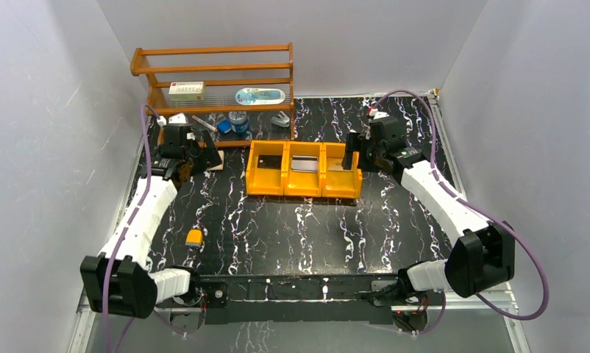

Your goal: Take the credit cards out of the card holder

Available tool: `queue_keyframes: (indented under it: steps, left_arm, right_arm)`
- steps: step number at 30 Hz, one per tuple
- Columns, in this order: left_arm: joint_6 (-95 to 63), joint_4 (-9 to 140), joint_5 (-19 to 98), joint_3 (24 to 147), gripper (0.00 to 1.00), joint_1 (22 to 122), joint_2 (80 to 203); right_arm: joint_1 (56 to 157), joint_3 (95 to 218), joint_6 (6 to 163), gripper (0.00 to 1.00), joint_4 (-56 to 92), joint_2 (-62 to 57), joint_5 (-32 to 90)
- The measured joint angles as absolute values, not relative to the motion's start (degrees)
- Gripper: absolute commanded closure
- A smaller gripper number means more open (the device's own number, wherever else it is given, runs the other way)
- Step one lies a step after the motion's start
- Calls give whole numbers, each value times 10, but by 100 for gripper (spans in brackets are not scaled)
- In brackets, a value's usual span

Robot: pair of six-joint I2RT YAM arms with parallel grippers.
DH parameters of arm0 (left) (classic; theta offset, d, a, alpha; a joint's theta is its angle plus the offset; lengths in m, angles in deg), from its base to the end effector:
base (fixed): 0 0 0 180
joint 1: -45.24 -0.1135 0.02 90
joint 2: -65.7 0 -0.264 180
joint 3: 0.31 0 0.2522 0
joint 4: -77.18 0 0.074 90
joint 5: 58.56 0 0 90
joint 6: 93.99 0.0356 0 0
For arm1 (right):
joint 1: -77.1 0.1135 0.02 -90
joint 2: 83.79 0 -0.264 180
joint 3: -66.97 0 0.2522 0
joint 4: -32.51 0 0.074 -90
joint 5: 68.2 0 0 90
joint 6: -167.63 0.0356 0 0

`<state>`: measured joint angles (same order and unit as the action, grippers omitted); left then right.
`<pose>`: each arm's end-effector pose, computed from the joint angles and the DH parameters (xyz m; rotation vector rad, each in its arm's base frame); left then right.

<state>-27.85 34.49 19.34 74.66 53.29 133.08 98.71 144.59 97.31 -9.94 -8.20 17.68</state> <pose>0.2560 -0.0287 0.3279 -0.4160 2.1290 -0.0886 0.2703 0.1043 0.3071 -0.0005 2.2916 0.2960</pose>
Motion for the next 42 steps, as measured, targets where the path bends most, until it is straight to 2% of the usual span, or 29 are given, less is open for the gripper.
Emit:
queue_keyframes:
  steps: [8, 18, 32, 42]
  left_arm:
    - [-302, 348, 259, 775, 2, 500, 1474]
    - [-370, 391, 241, 875, 2, 465, 1689]
    - [-402, 412, 133, 963, 2, 457, 1817]
    - [-414, 443, 158, 880, 14, 457, 1769]
  right_arm:
    - [1000, 1454, 999, 2, -143, -36, 144]
    - [1001, 1474, 999, 2, -170, -31, 120]
    - [1005, 1474, 1000, 2, -176, 0, 146]
    - [1005, 1474, 1012, 2, -176, -4, 148]
